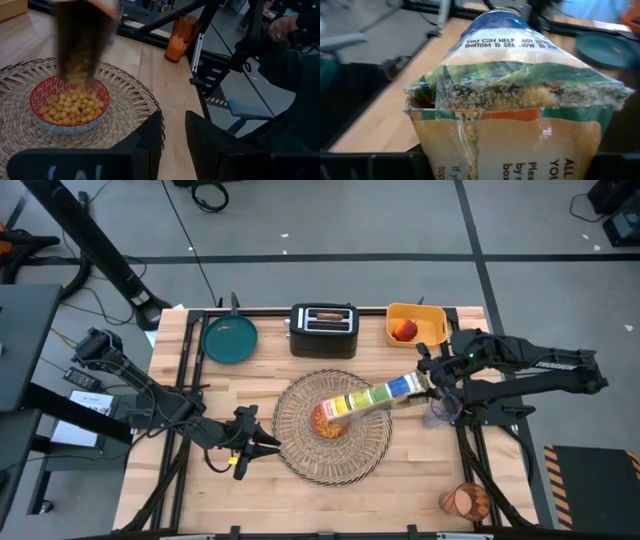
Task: Arrange a breakfast setting
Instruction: Pour the cereal from the yellow cereal box into the red bowl
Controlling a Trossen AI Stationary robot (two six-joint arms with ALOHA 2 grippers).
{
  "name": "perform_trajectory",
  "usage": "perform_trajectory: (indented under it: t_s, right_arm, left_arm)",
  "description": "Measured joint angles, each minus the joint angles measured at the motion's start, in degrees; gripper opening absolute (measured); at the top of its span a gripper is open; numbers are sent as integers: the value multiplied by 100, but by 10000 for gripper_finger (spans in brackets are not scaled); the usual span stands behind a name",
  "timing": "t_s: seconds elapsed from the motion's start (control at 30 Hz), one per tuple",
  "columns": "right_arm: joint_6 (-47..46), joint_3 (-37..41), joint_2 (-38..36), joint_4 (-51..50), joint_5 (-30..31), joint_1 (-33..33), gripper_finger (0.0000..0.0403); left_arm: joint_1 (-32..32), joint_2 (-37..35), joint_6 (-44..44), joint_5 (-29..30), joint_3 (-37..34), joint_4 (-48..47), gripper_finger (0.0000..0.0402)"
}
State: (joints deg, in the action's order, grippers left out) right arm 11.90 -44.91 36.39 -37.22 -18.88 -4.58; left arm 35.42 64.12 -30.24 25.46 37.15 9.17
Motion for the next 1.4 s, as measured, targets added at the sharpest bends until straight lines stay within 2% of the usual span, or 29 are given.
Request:
perform_trajectory:
  t_s: [0.3,0.4,0.73,0.83,0.97,1.4]
  right_arm:
    - [-36,-1,75,183,-439,43,174]
    - [-33,-1,135,182,-208,50,174]
    - [124,0,682,638,-110,181,174]
    - [135,0,747,754,93,181,174]
    - [152,-1,772,949,3,213,174]
    - [117,0,875,704,111,273,174]
  left_arm:
    - [0,0,-2,2,0,2,94]
    - [0,0,-4,2,0,7,94]
    - [0,0,-15,2,-4,7,94]
    - [1,0,-13,2,-4,8,94]
    - [0,0,-13,0,-4,7,94]
    - [0,0,-11,2,-4,7,94]
